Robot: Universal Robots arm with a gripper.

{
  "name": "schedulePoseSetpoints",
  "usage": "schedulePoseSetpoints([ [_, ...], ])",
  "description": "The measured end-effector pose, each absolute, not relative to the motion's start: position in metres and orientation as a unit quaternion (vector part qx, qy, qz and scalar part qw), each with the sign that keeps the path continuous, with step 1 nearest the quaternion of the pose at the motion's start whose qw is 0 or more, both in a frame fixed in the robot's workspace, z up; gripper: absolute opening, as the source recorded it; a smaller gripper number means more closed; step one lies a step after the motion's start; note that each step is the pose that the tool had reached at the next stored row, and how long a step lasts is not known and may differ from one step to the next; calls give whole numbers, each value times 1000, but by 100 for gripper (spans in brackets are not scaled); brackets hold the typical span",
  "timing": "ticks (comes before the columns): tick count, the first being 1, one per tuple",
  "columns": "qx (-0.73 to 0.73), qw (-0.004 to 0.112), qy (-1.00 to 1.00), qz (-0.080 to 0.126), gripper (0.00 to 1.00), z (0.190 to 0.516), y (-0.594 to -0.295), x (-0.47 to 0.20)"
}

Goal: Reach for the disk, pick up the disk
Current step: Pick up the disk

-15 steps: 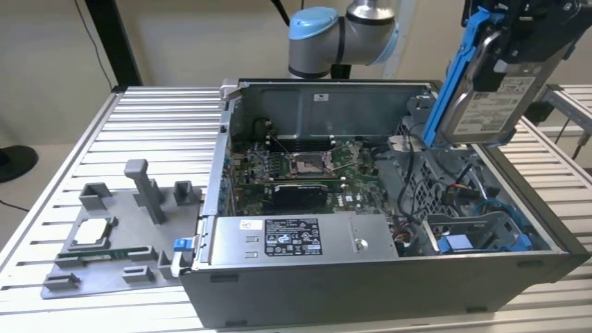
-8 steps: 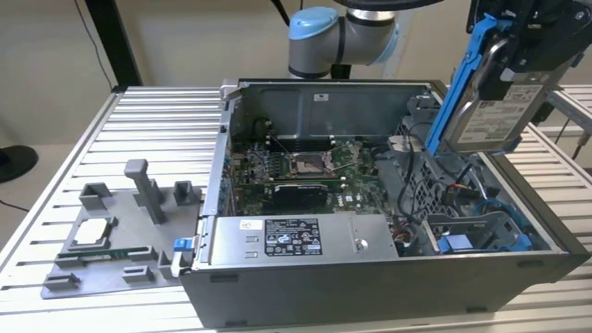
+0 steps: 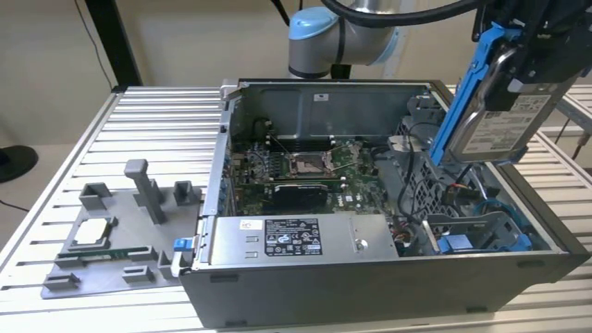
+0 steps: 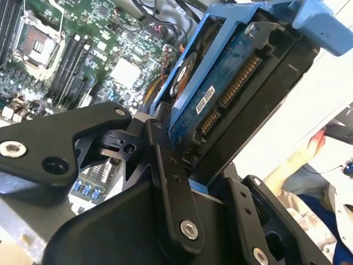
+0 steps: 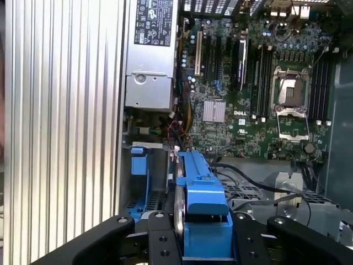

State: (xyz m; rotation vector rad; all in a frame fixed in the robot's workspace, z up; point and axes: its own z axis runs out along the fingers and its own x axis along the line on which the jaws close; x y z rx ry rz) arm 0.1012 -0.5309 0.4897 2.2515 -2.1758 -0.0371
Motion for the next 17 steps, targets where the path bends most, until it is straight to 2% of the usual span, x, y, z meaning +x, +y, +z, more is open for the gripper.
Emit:
schedulePoseSetpoints([
  [17,717,5,-697,-12,0,484,-561,99],
])
